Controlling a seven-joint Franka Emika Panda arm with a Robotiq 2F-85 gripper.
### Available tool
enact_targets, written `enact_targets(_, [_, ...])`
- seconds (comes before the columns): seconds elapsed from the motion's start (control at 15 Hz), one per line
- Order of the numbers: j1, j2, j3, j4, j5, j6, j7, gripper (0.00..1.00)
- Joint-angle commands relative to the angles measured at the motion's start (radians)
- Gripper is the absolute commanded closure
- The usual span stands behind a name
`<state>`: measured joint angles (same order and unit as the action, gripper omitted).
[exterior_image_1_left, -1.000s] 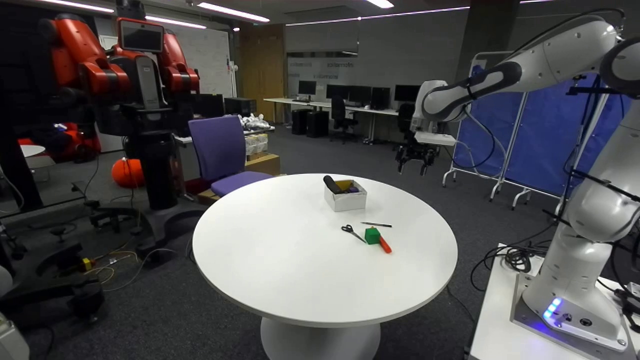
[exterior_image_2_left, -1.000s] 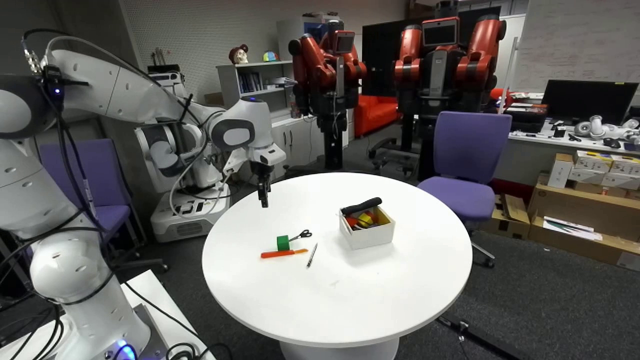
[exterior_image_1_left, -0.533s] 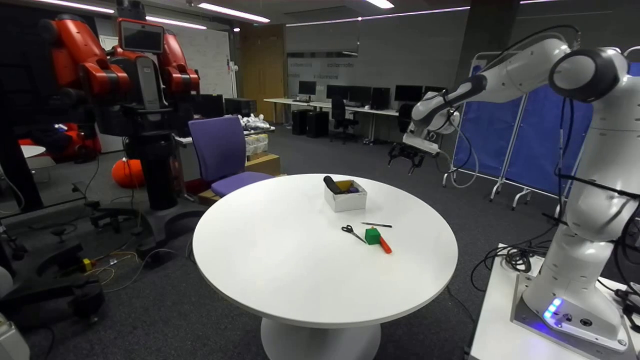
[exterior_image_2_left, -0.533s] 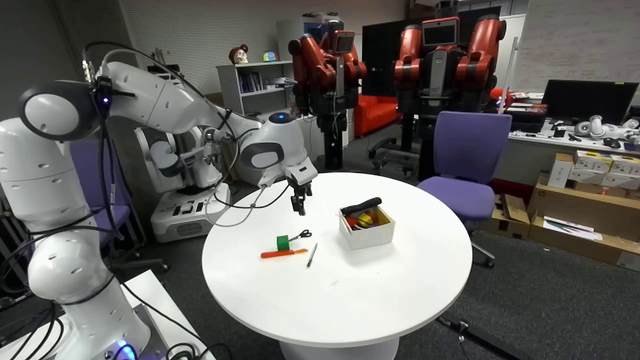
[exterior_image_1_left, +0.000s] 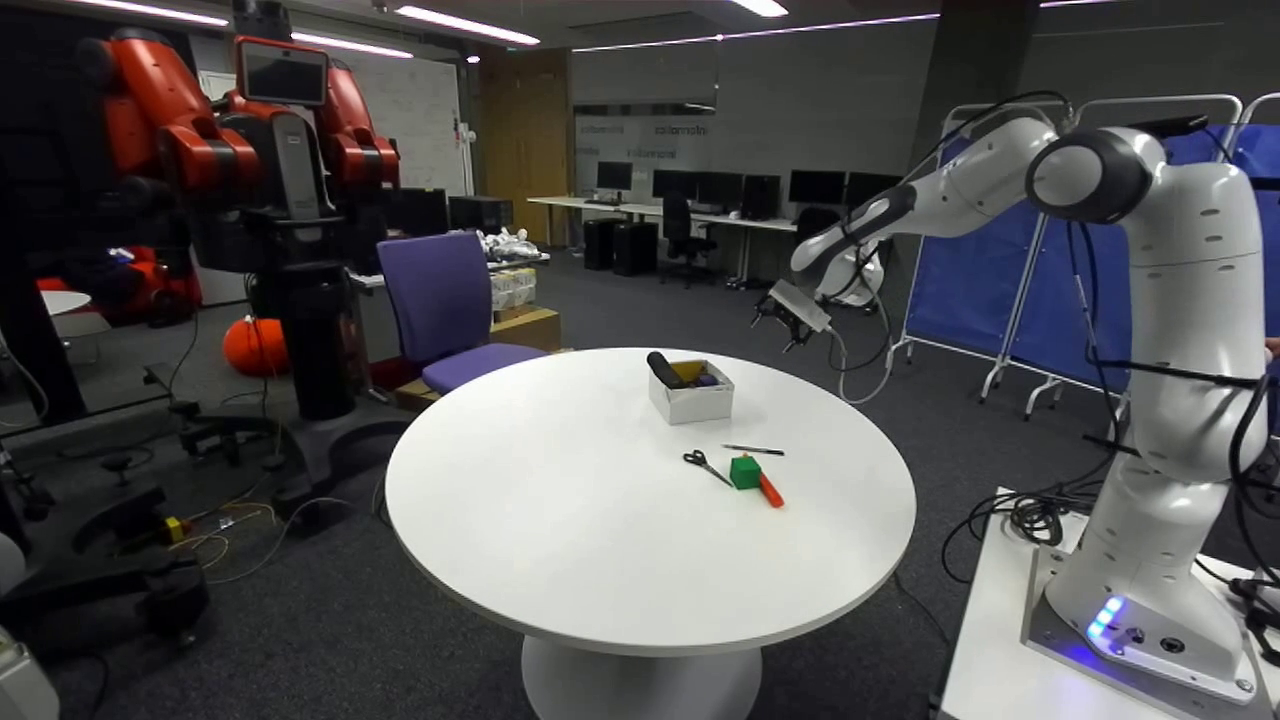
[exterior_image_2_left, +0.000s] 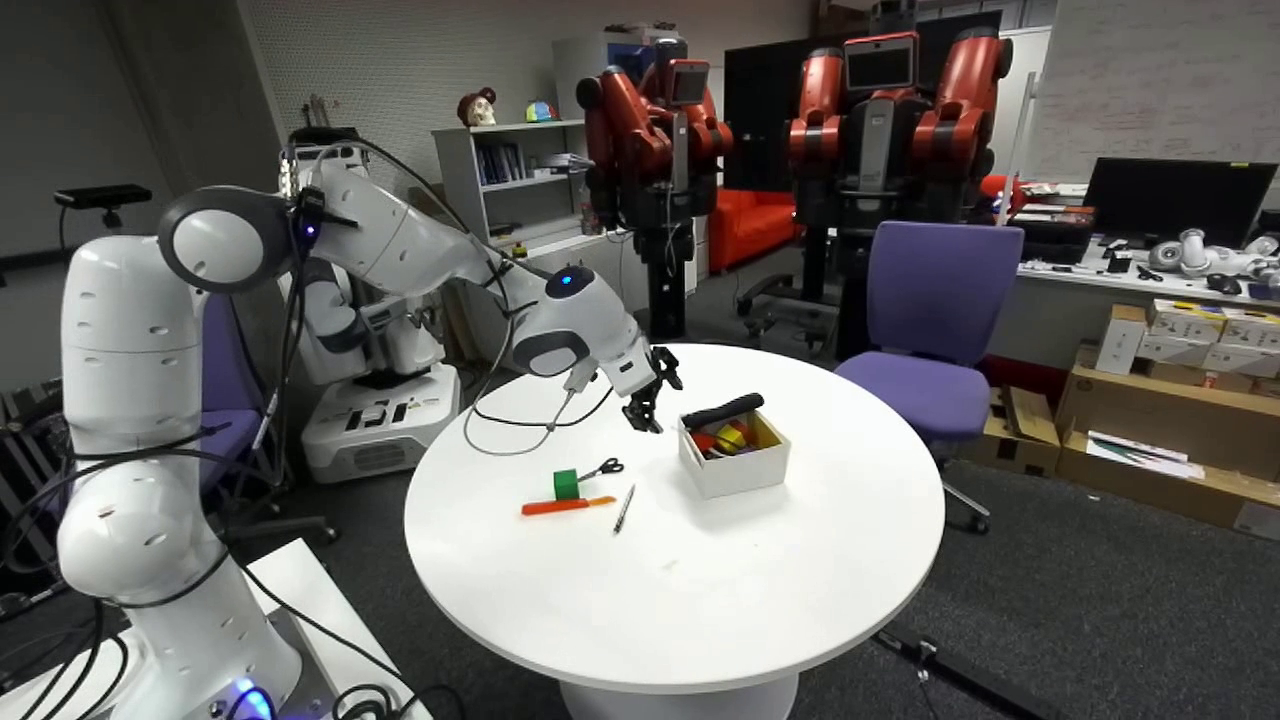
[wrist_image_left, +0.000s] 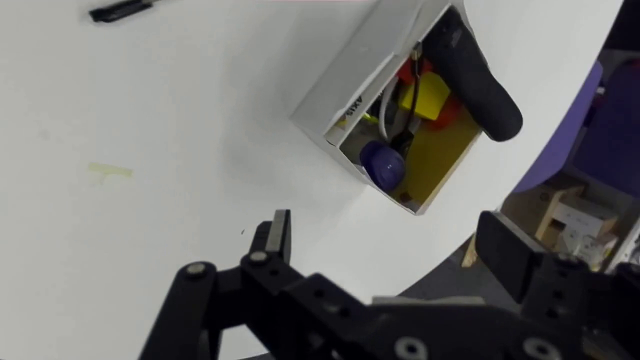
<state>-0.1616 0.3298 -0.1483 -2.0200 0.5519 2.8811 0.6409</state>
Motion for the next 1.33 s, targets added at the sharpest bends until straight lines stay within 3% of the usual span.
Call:
enact_targets(0.0, [0.022, 0.084, 0.010, 0.046, 0.057, 0.216, 0.072, 0.00])
enact_targets(0.2, [0.038, 0.164, -0.003, 0.076, 0.062, 0.344, 0.137, 0.00])
enact_targets(0.4, [0.047, 0.221, -0.006, 0.095, 0.065, 0.363, 0.179, 0.00])
enact_targets(0.67, [0.028, 0.252, 0.031, 0.140, 0.068, 0.291, 0.227, 0.00])
enact_targets(0.73, [-0.009, 0.249, 0.081, 0.157, 0.064, 0.283, 0.228, 0.00])
enact_targets(1.27, [-0.122, 0.284, 0.244, 0.271, 0.108, 0.117, 0.236, 0.00])
